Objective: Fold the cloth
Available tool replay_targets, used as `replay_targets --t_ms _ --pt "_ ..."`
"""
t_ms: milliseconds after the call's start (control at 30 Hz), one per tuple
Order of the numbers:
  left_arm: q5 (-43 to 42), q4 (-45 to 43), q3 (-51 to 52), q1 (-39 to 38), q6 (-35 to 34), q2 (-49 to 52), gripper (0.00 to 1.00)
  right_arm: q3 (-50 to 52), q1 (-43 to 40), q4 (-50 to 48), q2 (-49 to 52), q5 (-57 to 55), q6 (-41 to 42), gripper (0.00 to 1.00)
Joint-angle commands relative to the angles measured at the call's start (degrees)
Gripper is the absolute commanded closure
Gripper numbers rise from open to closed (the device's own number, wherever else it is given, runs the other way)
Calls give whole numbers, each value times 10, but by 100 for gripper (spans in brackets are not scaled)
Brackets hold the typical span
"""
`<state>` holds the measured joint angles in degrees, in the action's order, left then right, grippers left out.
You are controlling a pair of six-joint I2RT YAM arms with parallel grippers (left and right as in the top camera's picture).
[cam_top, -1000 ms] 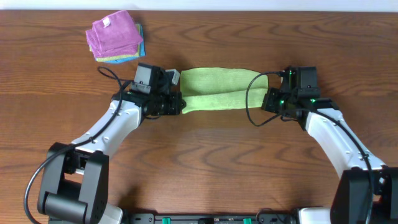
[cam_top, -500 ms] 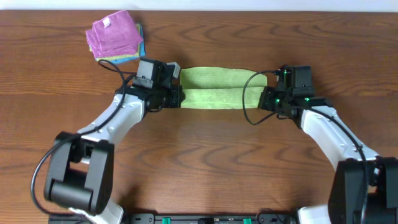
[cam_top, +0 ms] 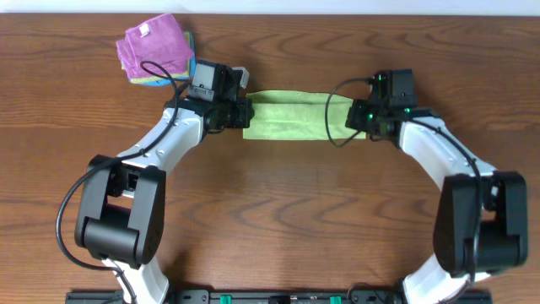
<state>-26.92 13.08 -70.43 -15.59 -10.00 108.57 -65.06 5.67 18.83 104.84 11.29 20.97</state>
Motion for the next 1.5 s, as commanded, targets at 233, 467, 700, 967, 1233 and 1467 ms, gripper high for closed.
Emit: replay_targets --t_ms 233,467,700,967,1233,1467 --pt "29 -26 -19 28 14 16 94 -63 5 9 43 -9 -5 98" --pt "-28 -38 -45 28 7 76 94 -63 5 27 43 -27 -4 98" --pt "-31 -39 -79 28 10 107 94 -63 7 46 43 -62 -4 98" --pt "-46 -22 -136 28 15 132 94 -63 8 68 50 -67 14 99" --pt "-20 37 -137 28 39 133 94 -63 12 73 76 -55 26 98" --pt "2 75 -137 28 43 133 94 -63 17 71 89 -53 28 98"
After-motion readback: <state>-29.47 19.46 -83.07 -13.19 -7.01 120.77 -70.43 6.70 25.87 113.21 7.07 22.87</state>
